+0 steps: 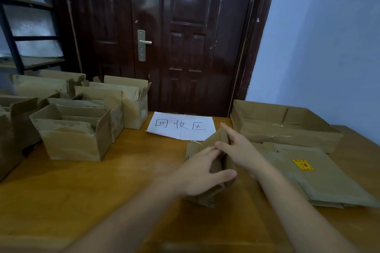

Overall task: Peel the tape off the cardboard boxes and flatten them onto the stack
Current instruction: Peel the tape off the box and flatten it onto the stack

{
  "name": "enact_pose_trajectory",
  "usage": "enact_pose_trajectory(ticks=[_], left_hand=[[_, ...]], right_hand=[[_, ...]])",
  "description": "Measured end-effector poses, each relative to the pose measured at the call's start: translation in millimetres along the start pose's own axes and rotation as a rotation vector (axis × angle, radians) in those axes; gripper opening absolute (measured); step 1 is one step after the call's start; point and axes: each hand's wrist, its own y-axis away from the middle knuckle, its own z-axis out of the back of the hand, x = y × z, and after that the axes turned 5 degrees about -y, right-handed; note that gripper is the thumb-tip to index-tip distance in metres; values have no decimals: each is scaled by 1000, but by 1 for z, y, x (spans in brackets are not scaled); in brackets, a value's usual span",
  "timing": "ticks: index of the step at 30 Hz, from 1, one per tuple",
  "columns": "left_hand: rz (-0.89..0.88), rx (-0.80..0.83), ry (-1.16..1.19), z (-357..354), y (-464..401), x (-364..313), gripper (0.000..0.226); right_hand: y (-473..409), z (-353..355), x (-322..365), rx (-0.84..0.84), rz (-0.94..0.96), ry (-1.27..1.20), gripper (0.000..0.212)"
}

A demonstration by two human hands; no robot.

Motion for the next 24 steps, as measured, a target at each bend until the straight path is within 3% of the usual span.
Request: enact_pose_trajectory(ticks=[3,6,9,11,13,14,15,20,22,24], left_hand=[[-40,27,19,-5,-4,-4,90],[-52,26,222,-7,-5,2,82],[18,-128,325,-4,-8,12,69],[85,-273,116,0,-17,22,62],[178,-366,-129,3,-24,31,66],[236,-383,-139,4,-26,35,71],[280,-381,-63,4,-27,39,76],[330,-318,785,-3,-18,47,81],[344,-280,954,-5,-16,48,83],[348,-292,966,-3,-15,49,87]], right_hand=[[5,13,-5,29,-65,30,56],[14,23,-10,-1,-69,-96,52],[23,29,-15,-41,-78,-262,51],[26,30,-17,-80,-80,-368,49],[28,30,-19,-109,-71,-471,48],[27,29,-21,-127,-60,-514,47],[26,28,-22,-145,-46,-562,48],[21,22,-30,-193,-35,-729,48],[20,18,-34,-191,-71,-774,47],[19,15,-42,-196,-117,-844,46]])
